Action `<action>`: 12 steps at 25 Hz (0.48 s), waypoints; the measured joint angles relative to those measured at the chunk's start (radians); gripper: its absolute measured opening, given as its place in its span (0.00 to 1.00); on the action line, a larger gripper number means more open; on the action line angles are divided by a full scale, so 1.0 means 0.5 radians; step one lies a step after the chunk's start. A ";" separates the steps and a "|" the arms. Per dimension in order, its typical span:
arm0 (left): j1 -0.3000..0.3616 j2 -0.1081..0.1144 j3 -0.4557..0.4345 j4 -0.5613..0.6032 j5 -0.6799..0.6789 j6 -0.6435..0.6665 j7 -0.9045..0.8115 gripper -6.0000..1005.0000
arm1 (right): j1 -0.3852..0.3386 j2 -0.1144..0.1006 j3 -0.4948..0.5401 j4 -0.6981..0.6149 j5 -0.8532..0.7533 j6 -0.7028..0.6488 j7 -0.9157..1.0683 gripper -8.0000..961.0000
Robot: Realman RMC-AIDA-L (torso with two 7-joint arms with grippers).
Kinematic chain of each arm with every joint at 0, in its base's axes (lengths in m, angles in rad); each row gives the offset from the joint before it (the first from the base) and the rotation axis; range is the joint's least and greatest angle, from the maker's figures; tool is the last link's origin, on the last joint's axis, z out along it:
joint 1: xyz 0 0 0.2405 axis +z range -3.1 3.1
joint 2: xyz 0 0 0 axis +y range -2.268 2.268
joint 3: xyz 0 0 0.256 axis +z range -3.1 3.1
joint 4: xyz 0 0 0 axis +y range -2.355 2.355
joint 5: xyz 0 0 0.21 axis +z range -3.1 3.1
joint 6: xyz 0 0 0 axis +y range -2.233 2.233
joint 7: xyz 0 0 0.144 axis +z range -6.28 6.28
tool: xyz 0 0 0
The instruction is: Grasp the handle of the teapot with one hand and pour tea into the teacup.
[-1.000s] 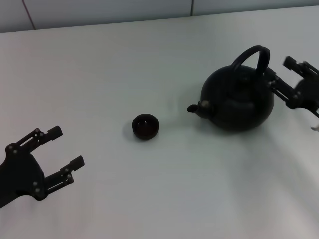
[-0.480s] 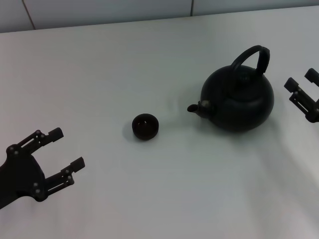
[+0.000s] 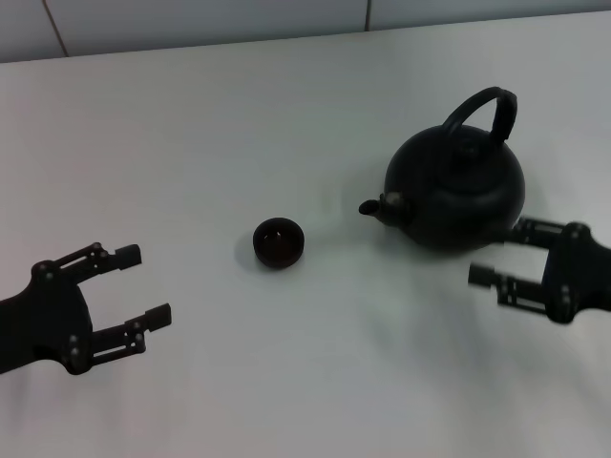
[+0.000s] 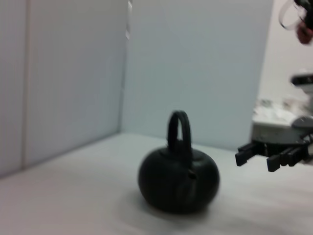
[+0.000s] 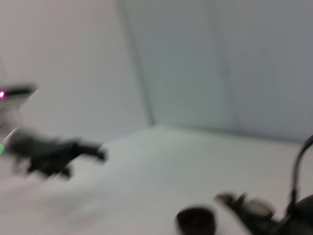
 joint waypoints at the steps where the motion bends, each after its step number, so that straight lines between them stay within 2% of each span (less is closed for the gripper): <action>1: -0.029 0.016 0.082 0.049 0.000 -0.004 -0.106 0.79 | 0.006 0.004 -0.002 -0.088 -0.081 -0.029 0.050 0.65; 2: -0.039 0.022 0.106 0.061 0.001 -0.004 -0.134 0.79 | 0.010 0.009 -0.005 -0.169 -0.152 -0.054 0.093 0.65; 3: -0.074 0.044 0.178 0.097 0.000 -0.006 -0.239 0.79 | 0.012 0.035 -0.008 -0.364 -0.282 -0.095 0.192 0.65; 4: -0.100 0.062 0.224 0.115 0.000 -0.007 -0.306 0.79 | 0.012 0.035 -0.008 -0.364 -0.282 -0.095 0.192 0.65; 5: -0.100 0.062 0.224 0.115 0.000 -0.007 -0.306 0.79 | 0.015 0.047 -0.006 -0.448 -0.343 -0.112 0.235 0.65; 7: -0.189 0.121 0.343 0.138 0.003 -0.008 -0.501 0.79 | 0.026 0.059 0.003 -0.570 -0.422 -0.134 0.294 0.65; 12: -0.266 0.142 0.388 0.216 0.096 -0.007 -0.662 0.79 | 0.055 0.058 0.011 -0.734 -0.499 -0.157 0.372 0.65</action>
